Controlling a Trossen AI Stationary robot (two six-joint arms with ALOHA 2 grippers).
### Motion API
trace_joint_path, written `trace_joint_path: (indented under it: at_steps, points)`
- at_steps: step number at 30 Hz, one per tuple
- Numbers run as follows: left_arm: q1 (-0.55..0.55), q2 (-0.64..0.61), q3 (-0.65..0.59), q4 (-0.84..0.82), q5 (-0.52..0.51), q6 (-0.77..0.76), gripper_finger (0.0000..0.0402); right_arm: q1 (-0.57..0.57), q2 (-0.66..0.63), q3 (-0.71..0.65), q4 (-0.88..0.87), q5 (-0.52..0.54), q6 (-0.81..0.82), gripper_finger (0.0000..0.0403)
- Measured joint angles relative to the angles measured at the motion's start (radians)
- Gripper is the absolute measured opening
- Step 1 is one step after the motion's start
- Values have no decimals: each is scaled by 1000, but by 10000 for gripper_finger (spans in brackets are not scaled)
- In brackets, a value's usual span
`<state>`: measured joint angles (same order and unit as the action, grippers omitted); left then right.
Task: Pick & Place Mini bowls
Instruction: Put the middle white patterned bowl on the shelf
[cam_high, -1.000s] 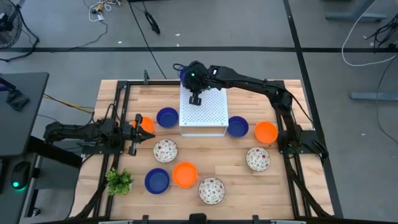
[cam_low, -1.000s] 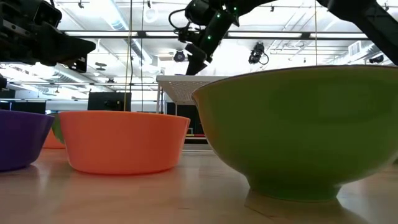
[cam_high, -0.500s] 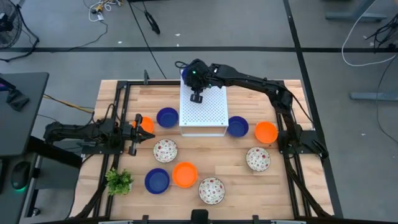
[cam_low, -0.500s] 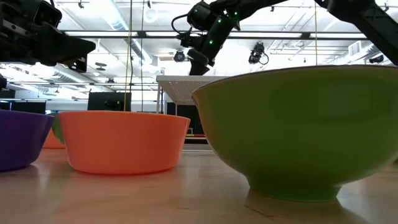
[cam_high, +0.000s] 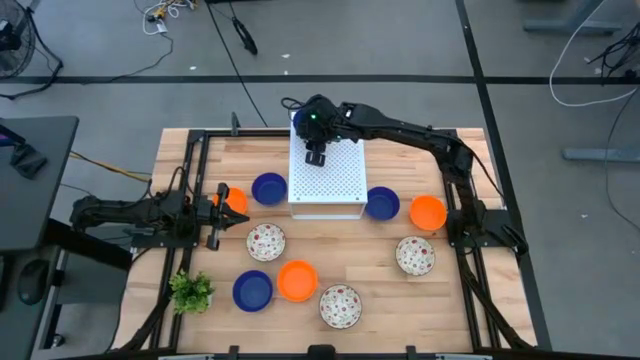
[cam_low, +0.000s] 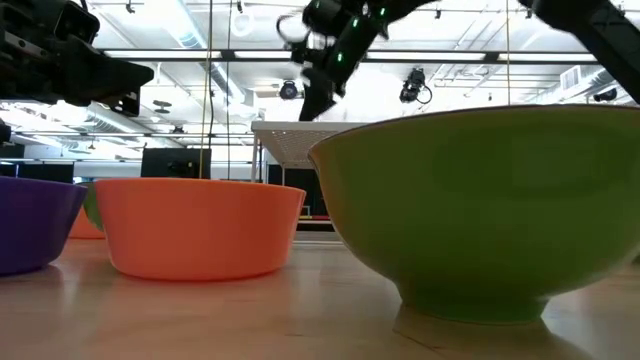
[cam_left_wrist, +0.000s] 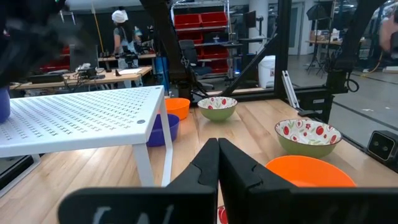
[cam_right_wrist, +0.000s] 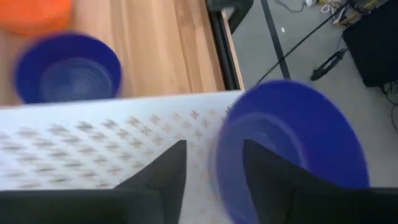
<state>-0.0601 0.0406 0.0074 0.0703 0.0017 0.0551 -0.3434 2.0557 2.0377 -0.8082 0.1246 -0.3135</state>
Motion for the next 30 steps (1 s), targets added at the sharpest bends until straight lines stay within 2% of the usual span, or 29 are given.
trace_joint_path:
  at_steps: [4, 7, 11, 17, 21, 25, 30]
  points:
    - [0, 0, 0, 0, 0, 0, 5, 62, -86, 0, -52, 25, 90, 186]
    - [0, 0, 0, 0, 0, 0, 5, 157, -148, 0, -115, 27, 156, 183]
    - [0, 0, 0, 0, 0, 0, 5, 352, -187, 2, -195, 27, 257, 166]
    - [0, 0, 0, 0, 0, 0, 5, 659, -162, -1, -239, 61, 449, 137]
    - [0, 0, 0, 0, 0, 0, 5, 804, -155, -84, -114, 60, 676, 123]
    - [0, 0, 0, 0, 0, 0, 5, 887, -153, -224, 90, 60, 717, 121]
    - [0, 0, 0, -1, 0, 0, 5, 929, -153, -396, 194, 64, 857, 156]
